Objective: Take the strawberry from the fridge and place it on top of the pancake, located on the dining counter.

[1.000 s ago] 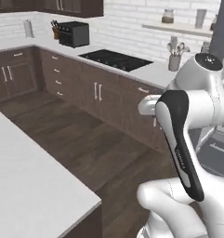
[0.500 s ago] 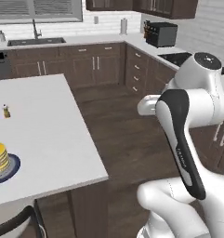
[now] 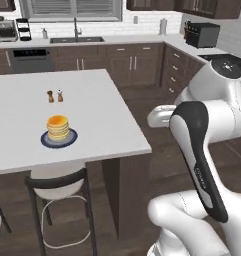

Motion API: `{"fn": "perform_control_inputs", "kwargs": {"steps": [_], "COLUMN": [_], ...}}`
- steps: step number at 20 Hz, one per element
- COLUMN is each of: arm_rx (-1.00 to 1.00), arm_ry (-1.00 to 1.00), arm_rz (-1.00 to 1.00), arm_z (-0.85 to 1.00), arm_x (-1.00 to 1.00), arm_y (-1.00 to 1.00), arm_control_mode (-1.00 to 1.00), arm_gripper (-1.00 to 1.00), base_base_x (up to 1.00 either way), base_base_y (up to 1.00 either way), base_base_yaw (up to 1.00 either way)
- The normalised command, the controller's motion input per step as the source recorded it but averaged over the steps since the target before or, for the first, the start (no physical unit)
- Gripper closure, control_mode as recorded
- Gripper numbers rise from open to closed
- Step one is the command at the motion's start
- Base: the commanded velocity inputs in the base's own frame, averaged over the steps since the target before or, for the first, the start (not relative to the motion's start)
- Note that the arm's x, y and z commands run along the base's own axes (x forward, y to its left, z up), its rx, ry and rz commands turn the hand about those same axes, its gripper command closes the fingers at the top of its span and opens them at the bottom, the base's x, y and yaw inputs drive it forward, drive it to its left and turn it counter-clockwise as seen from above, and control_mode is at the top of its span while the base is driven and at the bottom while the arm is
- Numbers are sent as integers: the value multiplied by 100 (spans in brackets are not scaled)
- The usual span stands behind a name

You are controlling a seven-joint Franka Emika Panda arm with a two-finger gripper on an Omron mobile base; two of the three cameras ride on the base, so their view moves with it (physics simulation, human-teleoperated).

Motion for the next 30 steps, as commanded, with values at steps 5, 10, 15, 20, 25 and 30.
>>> {"fn": "perform_control_inputs", "kwargs": {"steps": [5,10,15,20,25,30], "arm_rx": [0,0,0,0,0,-8], "arm_ry": [0,0,0,0,10,11], "arm_rz": [0,0,0,0,0,0], "arm_z": [0,0,0,0,-53,-80], "arm_x": [0,0,0,0,80,100], "arm_y": [0,0,0,0,-2,-8], "arm_control_mode": [100,100,100,100,-100,-100], "arm_gripper": [100,100,100,100,100,100], "base_base_x": [40,55,78,98,20,0], "base_base_y": [100,98,30,0,0,0], "base_base_yaw": [0,0,0,0,0,0]}}
